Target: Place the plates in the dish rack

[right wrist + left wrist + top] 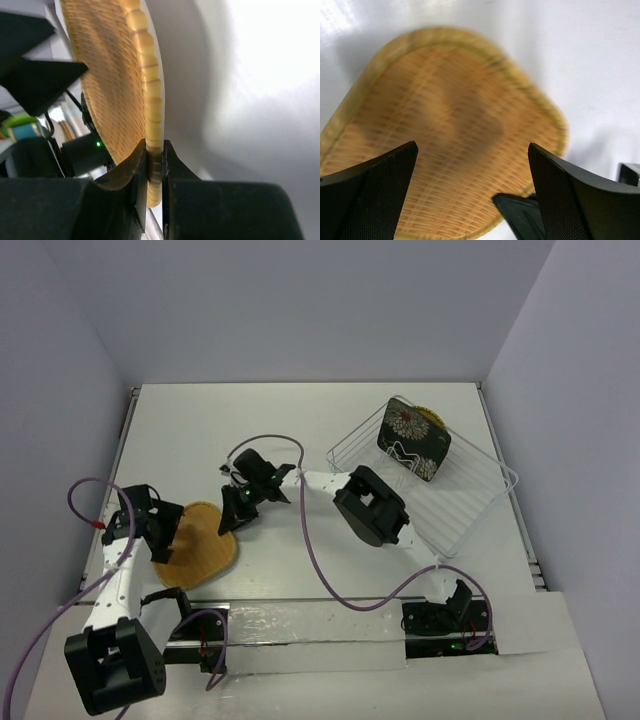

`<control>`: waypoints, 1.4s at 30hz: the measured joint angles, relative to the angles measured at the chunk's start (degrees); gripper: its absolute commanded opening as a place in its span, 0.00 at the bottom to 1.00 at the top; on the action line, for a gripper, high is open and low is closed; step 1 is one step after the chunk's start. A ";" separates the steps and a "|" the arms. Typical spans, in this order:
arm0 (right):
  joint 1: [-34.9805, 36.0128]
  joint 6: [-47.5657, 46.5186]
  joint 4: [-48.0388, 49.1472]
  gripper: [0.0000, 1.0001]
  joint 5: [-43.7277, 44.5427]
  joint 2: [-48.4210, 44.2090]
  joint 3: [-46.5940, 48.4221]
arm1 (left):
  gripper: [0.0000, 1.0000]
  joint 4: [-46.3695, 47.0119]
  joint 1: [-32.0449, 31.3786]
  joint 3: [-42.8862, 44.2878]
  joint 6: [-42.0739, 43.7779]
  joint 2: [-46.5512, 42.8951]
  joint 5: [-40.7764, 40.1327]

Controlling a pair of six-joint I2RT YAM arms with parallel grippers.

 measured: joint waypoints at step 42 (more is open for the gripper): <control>-33.41 -81.69 -48.00 0.00 48.00 -58.61 0.29 | 0.99 9.71 0.04 23.98 13.26 6.03 7.08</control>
